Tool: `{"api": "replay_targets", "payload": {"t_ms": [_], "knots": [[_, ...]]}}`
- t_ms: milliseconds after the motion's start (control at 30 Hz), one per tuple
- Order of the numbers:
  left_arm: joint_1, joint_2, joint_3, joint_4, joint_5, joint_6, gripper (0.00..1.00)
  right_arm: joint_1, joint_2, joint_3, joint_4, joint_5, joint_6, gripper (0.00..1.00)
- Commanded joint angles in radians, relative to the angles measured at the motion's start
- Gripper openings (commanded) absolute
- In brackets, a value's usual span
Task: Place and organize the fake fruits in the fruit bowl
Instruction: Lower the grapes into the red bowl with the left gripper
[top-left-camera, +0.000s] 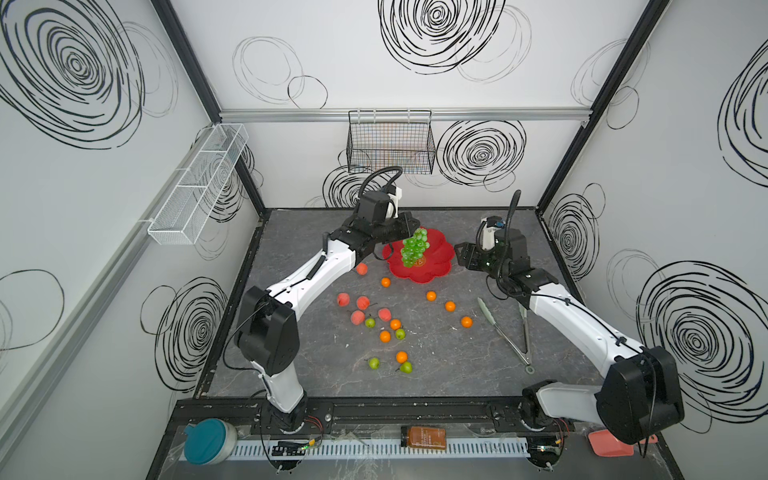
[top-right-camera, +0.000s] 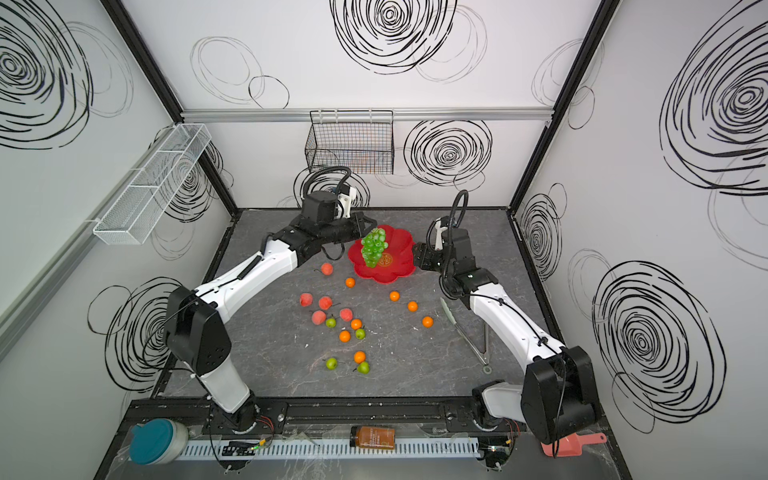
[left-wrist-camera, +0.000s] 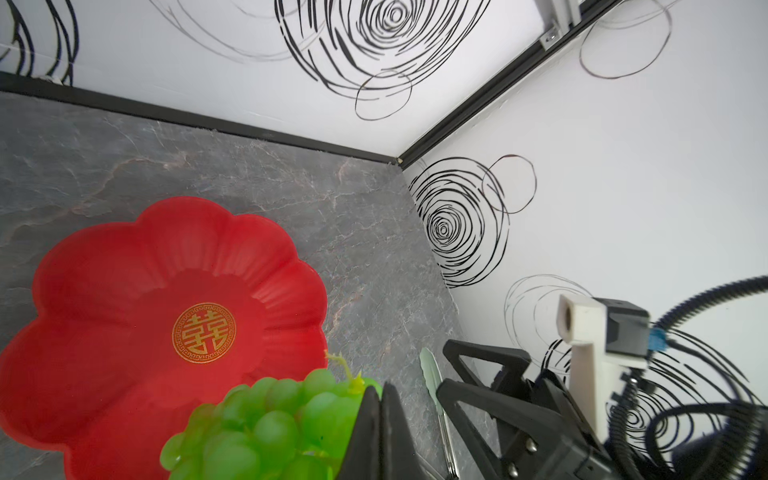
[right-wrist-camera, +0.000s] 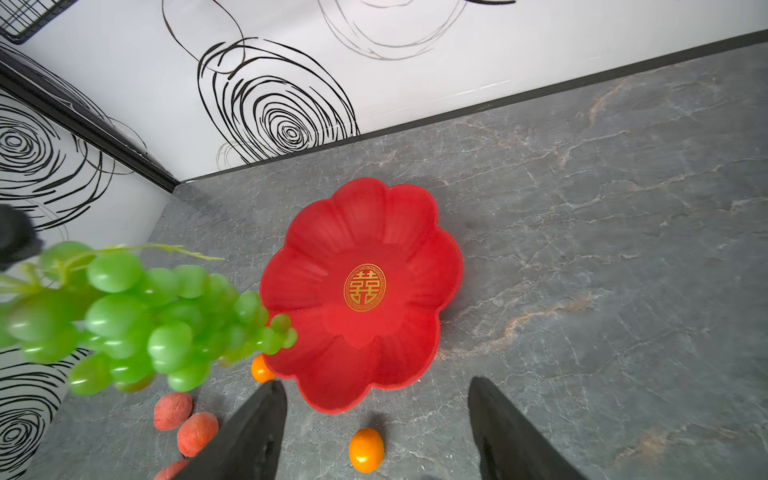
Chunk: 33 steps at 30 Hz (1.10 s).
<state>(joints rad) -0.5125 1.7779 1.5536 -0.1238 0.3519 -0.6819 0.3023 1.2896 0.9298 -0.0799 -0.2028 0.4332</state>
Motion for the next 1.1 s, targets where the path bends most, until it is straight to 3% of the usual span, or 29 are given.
{"api": "replay_targets", "payload": {"t_ms": [0, 400, 1067], "knots": [[-0.016, 0.036, 0.061, 0.103, -0.039, -0.007, 0.00, -0.007, -0.032, -0.020, -0.012, 0.002, -0.013, 0.73], [-0.019, 0.207, 0.081, 0.153, -0.018, -0.027, 0.00, -0.007, -0.012, -0.032, 0.004, -0.036, -0.016, 0.74], [0.065, 0.315, 0.093, 0.097, -0.059, 0.013, 0.00, -0.002, -0.032, -0.069, 0.014, -0.042, 0.001, 0.74]]}}
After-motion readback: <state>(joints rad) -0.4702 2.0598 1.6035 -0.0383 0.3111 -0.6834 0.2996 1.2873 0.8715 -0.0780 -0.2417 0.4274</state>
